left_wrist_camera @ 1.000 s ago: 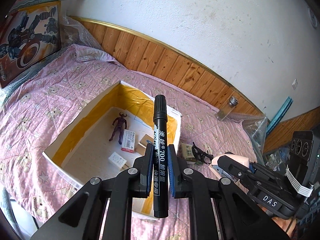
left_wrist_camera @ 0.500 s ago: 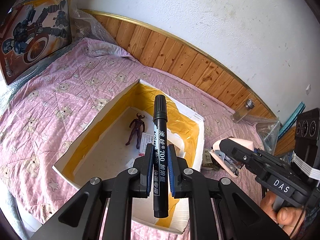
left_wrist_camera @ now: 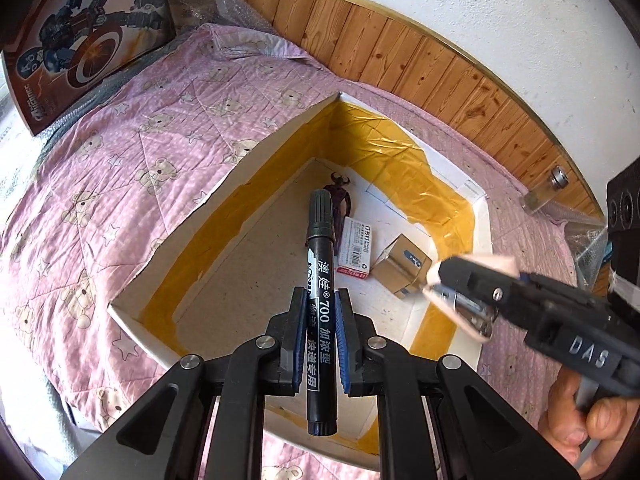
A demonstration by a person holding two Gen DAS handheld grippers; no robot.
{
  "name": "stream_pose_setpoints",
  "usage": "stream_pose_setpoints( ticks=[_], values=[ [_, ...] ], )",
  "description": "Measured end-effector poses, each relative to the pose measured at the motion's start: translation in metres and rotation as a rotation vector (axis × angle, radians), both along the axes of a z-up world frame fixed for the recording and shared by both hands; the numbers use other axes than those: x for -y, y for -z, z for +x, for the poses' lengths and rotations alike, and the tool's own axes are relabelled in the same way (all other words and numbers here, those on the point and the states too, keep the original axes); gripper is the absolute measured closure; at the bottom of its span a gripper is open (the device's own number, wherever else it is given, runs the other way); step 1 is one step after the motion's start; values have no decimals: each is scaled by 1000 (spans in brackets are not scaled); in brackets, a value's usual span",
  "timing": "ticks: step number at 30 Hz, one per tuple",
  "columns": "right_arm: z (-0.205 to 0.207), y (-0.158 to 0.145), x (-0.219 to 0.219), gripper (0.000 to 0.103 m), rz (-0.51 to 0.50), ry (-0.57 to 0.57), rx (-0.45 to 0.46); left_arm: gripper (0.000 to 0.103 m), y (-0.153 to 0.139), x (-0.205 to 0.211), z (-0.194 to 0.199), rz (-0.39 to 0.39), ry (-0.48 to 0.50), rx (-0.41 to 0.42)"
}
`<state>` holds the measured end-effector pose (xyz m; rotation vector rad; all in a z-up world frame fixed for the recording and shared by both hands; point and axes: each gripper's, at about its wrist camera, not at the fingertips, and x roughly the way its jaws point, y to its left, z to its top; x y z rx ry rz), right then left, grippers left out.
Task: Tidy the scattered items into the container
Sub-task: 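Carry the black marker and pink object over the white box with both tools, then open both grippers to drop the marker and pink object into the box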
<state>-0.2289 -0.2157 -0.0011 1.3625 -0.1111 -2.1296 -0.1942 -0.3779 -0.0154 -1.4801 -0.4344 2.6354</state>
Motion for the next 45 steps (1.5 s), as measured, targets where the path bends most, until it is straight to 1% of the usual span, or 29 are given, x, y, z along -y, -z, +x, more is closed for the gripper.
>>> stream_pose_setpoints(
  ticks=[3, 6, 7, 8, 10, 13, 14, 17, 20, 27, 29, 34, 40, 43, 45],
  values=[
    [6, 12, 10, 76, 13, -33, 19, 89, 4, 1, -14, -19, -5, 11],
    [14, 23, 20, 72, 24, -90, 51, 87, 17, 0, -30, -32, 2, 59],
    [18, 24, 22, 70, 38, -98, 38, 82, 22, 1, -33, -51, -7, 71],
    [23, 22, 21, 66, 43, -93, 22, 70, 25, 6, -33, -57, -36, 77],
    [29, 16, 12, 64, 16, -45, 2, 56, 32, 14, -29, -32, -69, 88],
    [39, 5, -6, 64, -34, 21, -23, 56, 29, 11, -15, -24, -42, 68],
    [42, 3, -13, 62, -54, 41, -25, 56, 26, 11, -9, -23, -34, 56],
    [52, -2, -26, 62, -99, 86, -32, 55, 19, 6, 2, -16, -22, 38],
    [62, -7, -29, 62, -119, 95, -40, 55, 16, 2, 12, -4, -10, 32],
    [89, -17, -27, 62, -96, 99, -80, 55, -4, -12, 42, -18, 37, -27],
    [96, -19, -27, 62, -85, 101, -88, 55, -7, -14, 51, -6, 46, -37],
    [115, -22, -27, 61, -42, 108, -119, 55, -13, -21, 76, 3, 63, -57],
    [139, -30, -33, 61, -35, 108, -143, 53, -18, -31, 104, 4, 84, -77],
    [150, -36, -37, 61, -27, 112, -159, 50, -21, -34, 118, -3, 79, -89],
    [156, -41, -40, 61, -23, 119, -171, 49, -22, -38, 126, 2, 84, -93]
  ],
)
